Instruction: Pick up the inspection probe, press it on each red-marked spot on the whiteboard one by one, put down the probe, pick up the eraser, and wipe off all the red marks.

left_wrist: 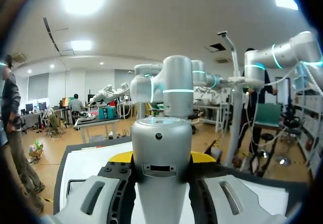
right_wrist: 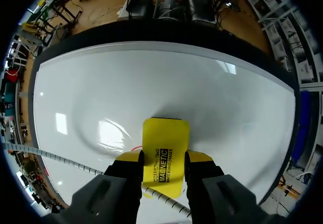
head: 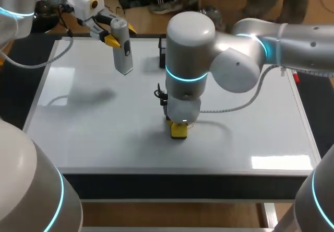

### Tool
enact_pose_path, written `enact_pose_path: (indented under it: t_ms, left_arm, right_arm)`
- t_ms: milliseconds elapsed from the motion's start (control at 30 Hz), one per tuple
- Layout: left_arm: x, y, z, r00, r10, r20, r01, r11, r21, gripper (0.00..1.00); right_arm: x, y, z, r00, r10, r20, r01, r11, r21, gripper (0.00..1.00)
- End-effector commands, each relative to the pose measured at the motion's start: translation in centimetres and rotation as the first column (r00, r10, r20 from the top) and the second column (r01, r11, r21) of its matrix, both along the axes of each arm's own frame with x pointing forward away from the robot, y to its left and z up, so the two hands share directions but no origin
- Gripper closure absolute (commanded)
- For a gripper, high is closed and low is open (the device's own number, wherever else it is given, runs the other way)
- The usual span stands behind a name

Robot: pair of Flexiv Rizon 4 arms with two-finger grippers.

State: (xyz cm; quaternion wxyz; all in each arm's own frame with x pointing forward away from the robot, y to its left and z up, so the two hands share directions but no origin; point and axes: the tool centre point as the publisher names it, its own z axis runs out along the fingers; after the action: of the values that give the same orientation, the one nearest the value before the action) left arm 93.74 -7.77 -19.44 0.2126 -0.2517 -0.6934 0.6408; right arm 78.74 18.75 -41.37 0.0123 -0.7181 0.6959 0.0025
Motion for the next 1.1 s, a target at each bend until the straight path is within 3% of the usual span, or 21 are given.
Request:
enact_pose_path:
  t_ms: [33,700,1100]
  left_arm:
    - [0.1,0.0,0.0,1.0,-0.004,-0.001,0.004,1.0,-0.001,1.0]
    - [0.1,0.0,0.0,1.0,-0.004,-0.001,0.004,1.0,-0.001,1.0]
    - [0.1,0.0,0.0,1.0,-0.004,-0.001,0.004,1.0,-0.001,1.0]
  right_arm:
    - [0.4,-0.2,-0.3,1.0,-0.001,-0.006,0.001,1.0,-0.007,1.0]
    - [1.8,-6.3,-0.9,0.99,-0.14,0.001,0.14,0.989,-0.041,1.0]
    - [2.3,-8.6,-0.2,0.985,-0.171,0.015,0.171,0.984,-0.058,1.0]
